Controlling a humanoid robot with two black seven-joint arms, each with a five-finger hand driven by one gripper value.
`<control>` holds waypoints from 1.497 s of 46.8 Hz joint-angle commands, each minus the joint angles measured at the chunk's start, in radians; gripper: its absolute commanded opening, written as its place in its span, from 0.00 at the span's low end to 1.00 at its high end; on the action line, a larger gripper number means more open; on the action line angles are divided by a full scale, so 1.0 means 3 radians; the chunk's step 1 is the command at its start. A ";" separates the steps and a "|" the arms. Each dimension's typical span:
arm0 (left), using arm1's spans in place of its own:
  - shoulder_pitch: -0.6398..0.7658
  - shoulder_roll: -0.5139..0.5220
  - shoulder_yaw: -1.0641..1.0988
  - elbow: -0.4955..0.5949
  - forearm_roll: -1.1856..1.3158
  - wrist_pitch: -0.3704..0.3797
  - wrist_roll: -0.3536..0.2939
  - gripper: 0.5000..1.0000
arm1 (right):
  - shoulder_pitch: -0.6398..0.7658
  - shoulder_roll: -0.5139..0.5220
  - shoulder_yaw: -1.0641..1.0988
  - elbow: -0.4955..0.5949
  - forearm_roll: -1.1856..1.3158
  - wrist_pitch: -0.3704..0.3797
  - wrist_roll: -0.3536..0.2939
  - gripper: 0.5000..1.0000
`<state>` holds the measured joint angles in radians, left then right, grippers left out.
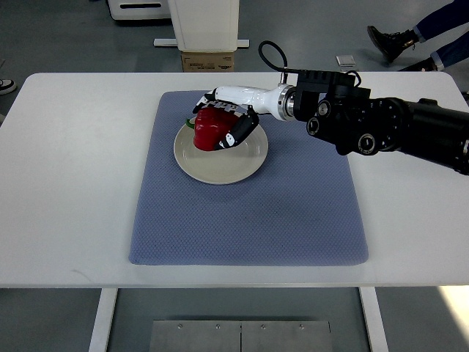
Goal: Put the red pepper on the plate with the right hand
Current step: 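Lift the pepper and carry it with the right hand onto the plate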
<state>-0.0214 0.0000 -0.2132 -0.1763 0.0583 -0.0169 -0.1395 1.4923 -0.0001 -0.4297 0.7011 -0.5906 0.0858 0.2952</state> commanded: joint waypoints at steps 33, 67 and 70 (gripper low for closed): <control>0.0000 0.0000 0.0000 0.0000 0.0000 0.0000 0.0000 1.00 | -0.0429 0.0000 0.0292 -0.0051 0.0010 0.0000 -0.0120 0.00; 0.0000 0.0000 0.0000 0.0000 0.0000 0.0000 0.0000 1.00 | -0.0536 0.0000 0.0318 -0.0051 0.0015 -0.0010 -0.0115 0.53; 0.0000 0.0000 0.0000 0.0000 0.0005 0.0000 0.0000 1.00 | -0.0536 0.0000 0.0323 -0.0051 0.0020 -0.0010 -0.0110 0.71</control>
<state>-0.0216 0.0000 -0.2132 -0.1764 0.0583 -0.0169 -0.1396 1.3315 0.0000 -0.3337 0.6856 -0.5866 0.0832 0.2606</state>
